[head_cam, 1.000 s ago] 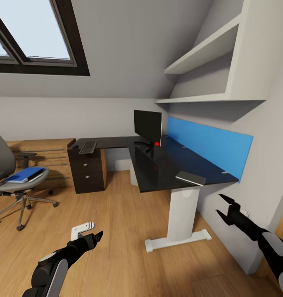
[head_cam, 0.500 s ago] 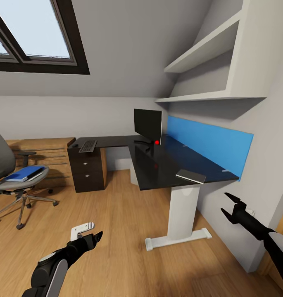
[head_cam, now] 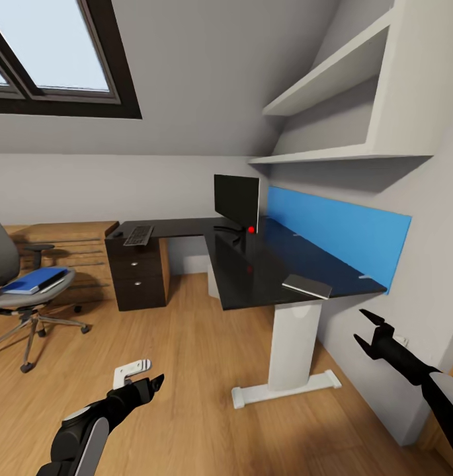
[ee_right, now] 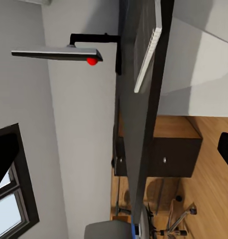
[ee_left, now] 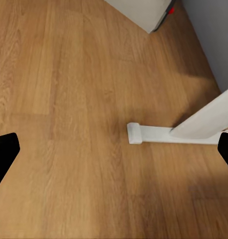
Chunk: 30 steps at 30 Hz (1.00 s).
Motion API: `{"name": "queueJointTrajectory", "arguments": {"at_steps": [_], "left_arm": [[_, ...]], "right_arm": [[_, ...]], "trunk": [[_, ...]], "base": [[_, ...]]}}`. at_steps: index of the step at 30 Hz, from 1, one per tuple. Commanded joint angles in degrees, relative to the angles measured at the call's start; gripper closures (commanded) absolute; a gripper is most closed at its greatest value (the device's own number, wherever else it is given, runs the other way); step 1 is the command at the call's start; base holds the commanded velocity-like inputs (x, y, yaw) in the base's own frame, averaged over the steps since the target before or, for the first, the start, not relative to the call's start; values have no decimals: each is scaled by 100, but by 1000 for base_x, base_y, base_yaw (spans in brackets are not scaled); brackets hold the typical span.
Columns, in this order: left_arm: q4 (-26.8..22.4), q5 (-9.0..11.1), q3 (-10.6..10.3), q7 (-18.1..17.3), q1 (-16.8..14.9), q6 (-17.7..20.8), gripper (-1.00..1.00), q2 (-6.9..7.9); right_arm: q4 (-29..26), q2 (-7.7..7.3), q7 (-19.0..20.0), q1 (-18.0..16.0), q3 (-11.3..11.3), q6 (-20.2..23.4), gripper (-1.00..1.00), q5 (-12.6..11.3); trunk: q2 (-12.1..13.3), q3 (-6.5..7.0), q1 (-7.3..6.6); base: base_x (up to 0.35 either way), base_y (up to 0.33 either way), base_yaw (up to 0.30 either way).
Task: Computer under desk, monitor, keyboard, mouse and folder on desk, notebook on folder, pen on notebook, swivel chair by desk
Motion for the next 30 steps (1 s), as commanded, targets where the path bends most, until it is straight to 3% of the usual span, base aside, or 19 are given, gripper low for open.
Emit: {"name": "queueJointTrajectory", "arguments": {"at_steps": [1,16,30], "left_arm": [[-4,52,10,18,-4,36,-100,-5],[0,54,26,18,-4,40,-100,3],[-6,47,28,25,-4,34,-100,4]], "right_arm": [[11,1,0,-5,-21,25,-100,-1],[309,9,-432,-5,-21,-251,-100,25],[312,18,-476,-5,4,-274,-100,27]], "trunk": [[-3,-6,1],[-3,-6,1],[-3,-6,1]], "base": [[80,-8,0],[132,-25,0],[138,-1,0]]}}
